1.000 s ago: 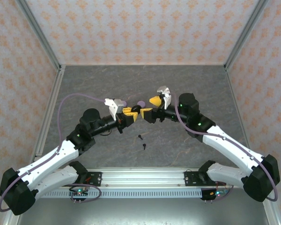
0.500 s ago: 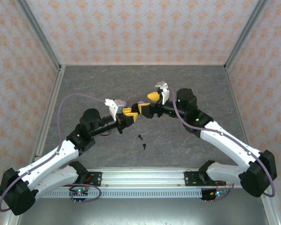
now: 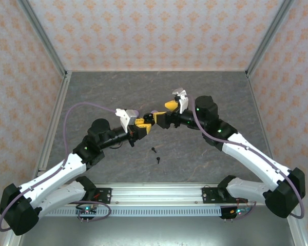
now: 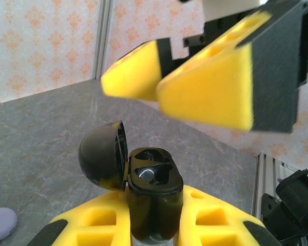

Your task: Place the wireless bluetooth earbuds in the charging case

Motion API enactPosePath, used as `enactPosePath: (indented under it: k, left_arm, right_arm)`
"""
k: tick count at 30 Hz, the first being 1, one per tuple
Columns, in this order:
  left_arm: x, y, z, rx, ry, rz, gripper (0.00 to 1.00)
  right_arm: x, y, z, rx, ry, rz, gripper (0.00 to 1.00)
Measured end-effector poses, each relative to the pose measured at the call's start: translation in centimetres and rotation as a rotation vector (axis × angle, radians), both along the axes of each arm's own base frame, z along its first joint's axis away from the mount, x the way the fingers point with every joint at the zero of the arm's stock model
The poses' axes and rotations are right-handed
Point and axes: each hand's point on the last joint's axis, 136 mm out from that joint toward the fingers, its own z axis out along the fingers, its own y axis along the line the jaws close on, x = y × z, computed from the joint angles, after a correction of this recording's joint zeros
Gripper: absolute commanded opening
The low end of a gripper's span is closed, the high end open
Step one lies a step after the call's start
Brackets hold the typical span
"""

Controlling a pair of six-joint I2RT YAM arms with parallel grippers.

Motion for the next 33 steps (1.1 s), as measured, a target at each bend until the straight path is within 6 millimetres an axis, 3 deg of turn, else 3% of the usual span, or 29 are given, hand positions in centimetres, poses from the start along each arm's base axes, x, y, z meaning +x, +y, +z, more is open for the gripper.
enactPosePath:
  k: [3,6,13,18,24,33]
  left_arm:
    - [-0.3,0.2,0.0,0.011,-0.013,-0.001,0.00]
    - [-0.9,0.7,-0.1,0.021,-0.039,-0.002,0.00]
    - [-2.8,2.1,0.1,0.035,-0.106,-0.007,0.00]
    - [-4.0,2.7,1.2,0.020,-0.158,-0.018,0.00]
    - [-5.0,3.0,2.3,0.001,-0.207,-0.034,0.00]
    - [-5.2,3.2,1.8,0.010,-0.204,-0.035,0.00]
  right_arm:
    - [-0.4,-1.4,1.0,-0.008,0.010,-0.056,0.82]
    - [-0.8,-3.0,0.5,-0.044,0.061,-0.122,0.75]
    - [-1.9,-4.8,-5.4,-0.184,0.272,-0.234,0.69]
    - [-2.9,-4.0,-10.4,-0.334,0.412,-0.242,0.63]
    - [-3.5,-1.6,-16.1,-0.550,0.547,-0.218,0.51]
    - [-6.4,1.2,-23.0,-0.749,0.664,-0.177,0.42]
